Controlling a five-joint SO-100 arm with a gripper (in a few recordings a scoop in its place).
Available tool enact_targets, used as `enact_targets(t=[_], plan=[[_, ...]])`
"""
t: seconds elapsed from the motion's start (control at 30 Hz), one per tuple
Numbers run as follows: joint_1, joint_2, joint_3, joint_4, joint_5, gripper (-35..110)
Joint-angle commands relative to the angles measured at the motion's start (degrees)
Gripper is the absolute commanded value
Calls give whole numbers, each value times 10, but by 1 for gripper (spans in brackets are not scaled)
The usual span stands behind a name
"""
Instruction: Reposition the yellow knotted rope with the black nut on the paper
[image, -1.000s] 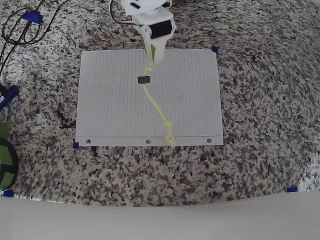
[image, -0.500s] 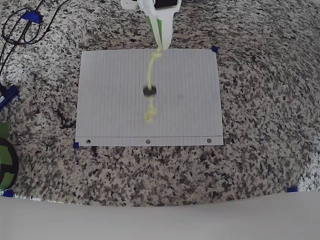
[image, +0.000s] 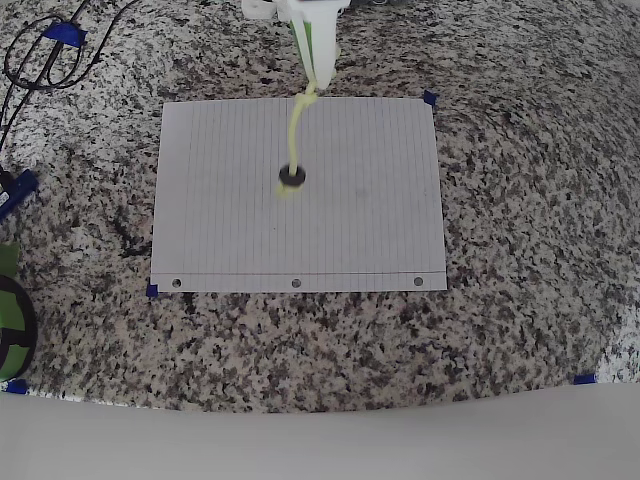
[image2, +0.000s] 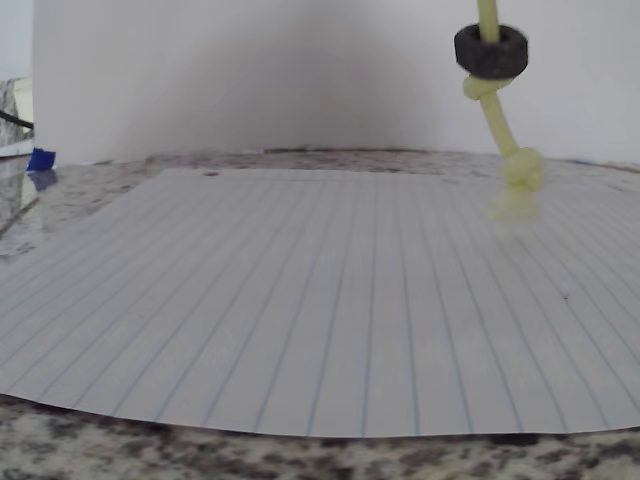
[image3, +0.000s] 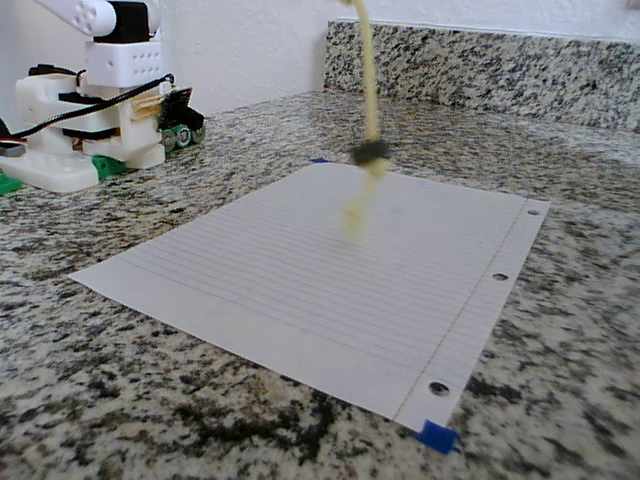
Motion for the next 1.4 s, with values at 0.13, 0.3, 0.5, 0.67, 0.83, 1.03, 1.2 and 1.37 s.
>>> enact_targets(t=[0.13,0.3,0.5,0.67,0.83,1.03,1.2,1.37], plan=[[-54,21,-20,-5,1,5],[-28,-54,-3,-18,4,5],[-40,-90,4,-16,4,5],[-118,-38,2,-18,4,5],[-177,-32,3,-15,4,5],[-221,-25,2,-14,4,5],[-255,-16,2,-6,4,5],[-248,-34,13,0,7,5]])
